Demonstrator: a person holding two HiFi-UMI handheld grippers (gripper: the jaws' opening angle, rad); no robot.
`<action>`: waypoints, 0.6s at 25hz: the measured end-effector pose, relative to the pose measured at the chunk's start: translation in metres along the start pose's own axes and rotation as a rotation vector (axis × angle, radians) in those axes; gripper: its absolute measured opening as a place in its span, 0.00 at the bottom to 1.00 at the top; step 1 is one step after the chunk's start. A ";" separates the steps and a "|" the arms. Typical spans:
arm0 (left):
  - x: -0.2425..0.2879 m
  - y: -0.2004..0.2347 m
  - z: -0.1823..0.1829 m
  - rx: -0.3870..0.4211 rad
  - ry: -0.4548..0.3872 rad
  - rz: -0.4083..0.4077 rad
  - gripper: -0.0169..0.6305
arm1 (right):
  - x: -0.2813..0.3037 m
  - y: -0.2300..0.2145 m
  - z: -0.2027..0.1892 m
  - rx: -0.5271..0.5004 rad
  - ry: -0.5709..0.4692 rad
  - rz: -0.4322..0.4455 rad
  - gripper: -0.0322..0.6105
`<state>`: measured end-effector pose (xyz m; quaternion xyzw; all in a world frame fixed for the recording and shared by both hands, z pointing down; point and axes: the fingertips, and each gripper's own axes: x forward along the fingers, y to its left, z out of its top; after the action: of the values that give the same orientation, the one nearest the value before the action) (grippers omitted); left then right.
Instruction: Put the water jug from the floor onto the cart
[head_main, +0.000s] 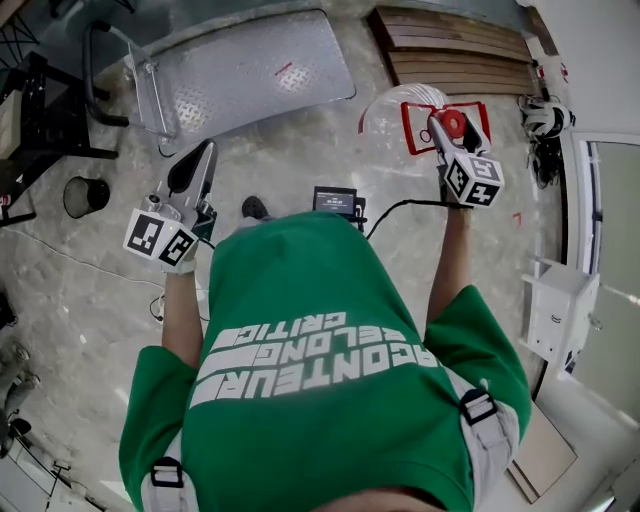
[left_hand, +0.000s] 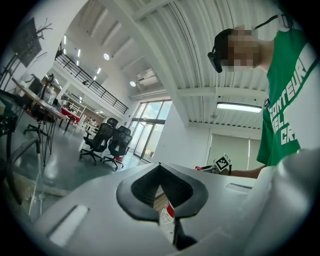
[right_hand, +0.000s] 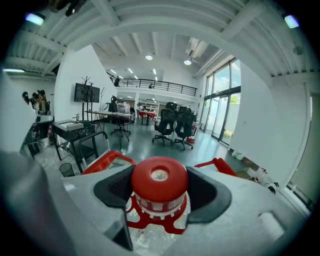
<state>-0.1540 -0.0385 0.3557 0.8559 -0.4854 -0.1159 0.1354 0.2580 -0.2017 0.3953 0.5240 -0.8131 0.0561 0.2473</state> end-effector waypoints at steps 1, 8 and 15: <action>-0.002 0.005 0.002 0.003 0.001 0.002 0.05 | 0.004 0.005 0.004 -0.002 -0.005 0.007 0.52; -0.014 0.033 0.012 0.000 -0.005 0.052 0.05 | 0.038 0.039 0.025 -0.013 -0.017 0.084 0.52; -0.006 0.060 0.013 -0.009 -0.007 0.099 0.05 | 0.098 0.064 0.043 -0.037 -0.007 0.165 0.52</action>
<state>-0.2097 -0.0641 0.3647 0.8299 -0.5270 -0.1143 0.1434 0.1547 -0.2689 0.4138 0.4506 -0.8554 0.0592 0.2486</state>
